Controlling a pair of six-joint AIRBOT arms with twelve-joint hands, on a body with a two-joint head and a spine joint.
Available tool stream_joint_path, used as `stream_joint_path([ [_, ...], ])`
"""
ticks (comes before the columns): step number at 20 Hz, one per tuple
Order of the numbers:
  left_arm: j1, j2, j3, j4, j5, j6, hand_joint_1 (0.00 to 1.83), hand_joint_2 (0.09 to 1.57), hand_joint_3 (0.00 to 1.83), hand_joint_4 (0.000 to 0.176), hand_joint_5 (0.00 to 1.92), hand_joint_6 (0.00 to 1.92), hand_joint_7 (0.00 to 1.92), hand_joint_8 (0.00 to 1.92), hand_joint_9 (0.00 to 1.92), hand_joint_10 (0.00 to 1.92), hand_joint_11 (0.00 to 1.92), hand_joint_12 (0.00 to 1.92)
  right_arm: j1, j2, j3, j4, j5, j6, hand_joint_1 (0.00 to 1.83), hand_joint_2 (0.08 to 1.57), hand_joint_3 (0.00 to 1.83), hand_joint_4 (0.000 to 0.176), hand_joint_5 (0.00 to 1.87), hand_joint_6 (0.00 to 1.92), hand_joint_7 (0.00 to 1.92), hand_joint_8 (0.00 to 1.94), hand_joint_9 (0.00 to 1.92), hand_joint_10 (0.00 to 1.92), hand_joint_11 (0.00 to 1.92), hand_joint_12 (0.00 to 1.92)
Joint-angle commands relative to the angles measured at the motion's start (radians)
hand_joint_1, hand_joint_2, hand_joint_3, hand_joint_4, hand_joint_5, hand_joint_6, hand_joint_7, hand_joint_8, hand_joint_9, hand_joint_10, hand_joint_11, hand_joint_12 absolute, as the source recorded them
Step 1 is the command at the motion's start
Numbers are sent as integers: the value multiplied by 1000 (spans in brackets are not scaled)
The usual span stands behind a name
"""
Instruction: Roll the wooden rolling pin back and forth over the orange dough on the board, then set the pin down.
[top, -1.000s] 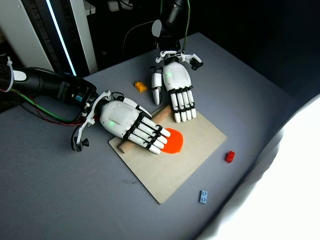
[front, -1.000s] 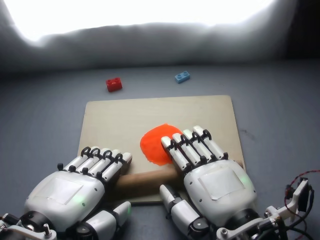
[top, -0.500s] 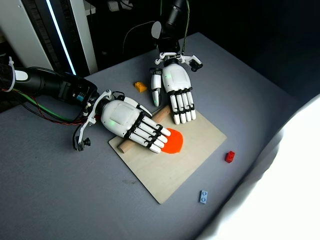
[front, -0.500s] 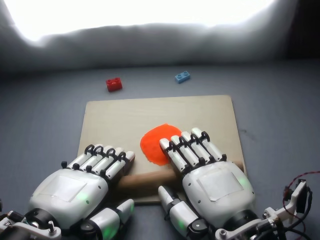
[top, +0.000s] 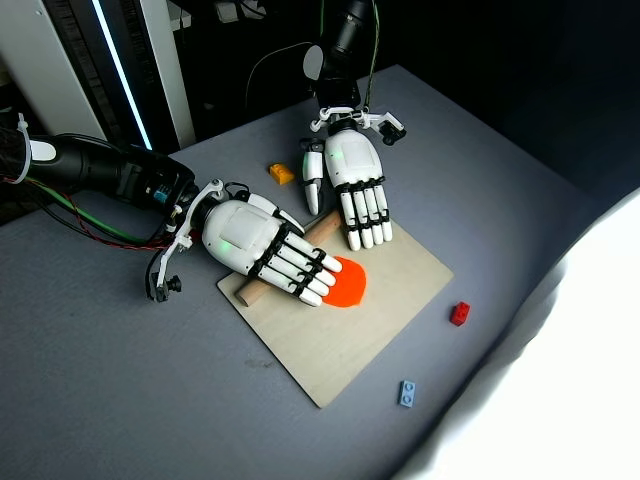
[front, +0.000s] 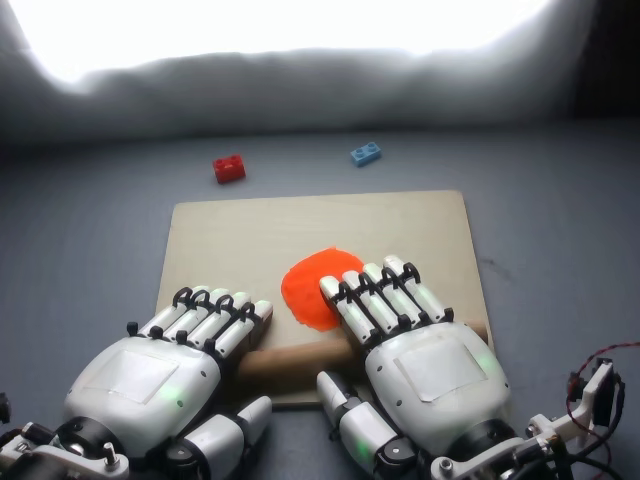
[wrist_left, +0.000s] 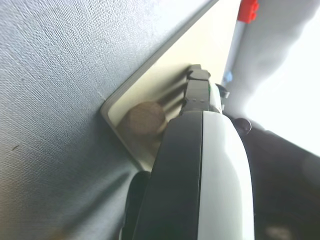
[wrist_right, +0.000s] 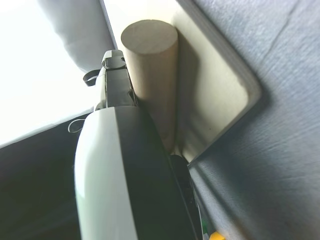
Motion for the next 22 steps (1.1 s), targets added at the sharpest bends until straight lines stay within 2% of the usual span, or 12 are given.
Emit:
stream_joint_path([
  [1, -6, -9, 4, 34, 39, -6, 0, 1571, 78, 0, 0, 0, 0, 0, 0, 0, 0, 81, 1, -3, 3, -49, 34, -10, 0, 1571, 93, 0, 84, 10, 86, 4, 49, 10, 0, 0],
  [5, 20, -22, 0, 22, 128, -6, 0, 1571, 73, 0, 0, 0, 0, 0, 11, 1, 0, 147, 4, -3, 4, -51, 33, -10, 0, 1571, 93, 0, 78, 7, 77, 0, 43, 7, 0, 0],
  [8, 43, -23, -7, 16, 163, -4, 0, 1571, 68, 0, 0, 0, 0, 0, 0, 0, 0, 81, 4, -3, 4, -51, 33, -11, 0, 1570, 90, 0, 79, 7, 83, 2, 49, 9, 0, 0],
  [22, 70, -56, -2, 14, 201, -4, 0, 1571, 81, 0, 0, 0, 0, 0, 0, 0, 6, 3, 10, -3, 8, -51, 35, -13, 0, 1571, 96, 0, 78, 4, 66, 0, 28, 0, 0, 0],
])
